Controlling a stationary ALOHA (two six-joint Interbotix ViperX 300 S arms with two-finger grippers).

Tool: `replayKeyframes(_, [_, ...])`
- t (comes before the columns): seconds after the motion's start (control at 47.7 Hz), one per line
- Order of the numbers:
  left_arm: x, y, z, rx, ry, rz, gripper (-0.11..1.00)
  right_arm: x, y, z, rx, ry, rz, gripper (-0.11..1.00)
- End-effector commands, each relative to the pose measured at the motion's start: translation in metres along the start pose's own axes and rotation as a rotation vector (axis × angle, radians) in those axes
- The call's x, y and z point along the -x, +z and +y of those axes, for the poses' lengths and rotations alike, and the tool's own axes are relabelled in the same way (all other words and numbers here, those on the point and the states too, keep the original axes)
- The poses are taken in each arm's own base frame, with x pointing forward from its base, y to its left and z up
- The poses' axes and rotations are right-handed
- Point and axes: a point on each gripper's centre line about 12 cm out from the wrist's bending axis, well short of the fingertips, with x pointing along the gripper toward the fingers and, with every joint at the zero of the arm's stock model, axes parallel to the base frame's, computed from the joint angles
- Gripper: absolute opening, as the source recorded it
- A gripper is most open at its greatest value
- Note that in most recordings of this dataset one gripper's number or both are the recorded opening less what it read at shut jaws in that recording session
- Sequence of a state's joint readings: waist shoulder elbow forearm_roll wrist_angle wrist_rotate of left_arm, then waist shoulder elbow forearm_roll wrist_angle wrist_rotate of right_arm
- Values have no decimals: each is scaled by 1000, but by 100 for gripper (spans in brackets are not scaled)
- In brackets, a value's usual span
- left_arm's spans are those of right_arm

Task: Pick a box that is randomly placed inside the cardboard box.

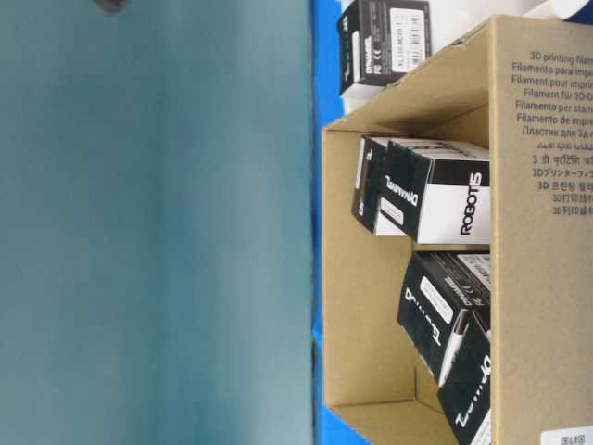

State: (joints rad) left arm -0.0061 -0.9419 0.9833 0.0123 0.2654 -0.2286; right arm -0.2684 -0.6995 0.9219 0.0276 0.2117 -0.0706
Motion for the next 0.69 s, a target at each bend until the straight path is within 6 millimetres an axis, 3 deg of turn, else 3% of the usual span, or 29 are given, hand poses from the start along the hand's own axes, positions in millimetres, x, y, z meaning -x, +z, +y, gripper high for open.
replayKeyframes(0.0, [1, 9, -2, -6, -3, -23, -7, 5, 8, 9, 7, 32, -53, 99])
replayKeyframes(0.293, [1, 10, -2, -6, -4, -29, -7, 14, 13, 38, 19, 141, -93, 99])
replayKeyframes(0.67, [3, 11, -1, -12, -3, -39, -7, 25, 23, 43, -53, 174, -212, 99])
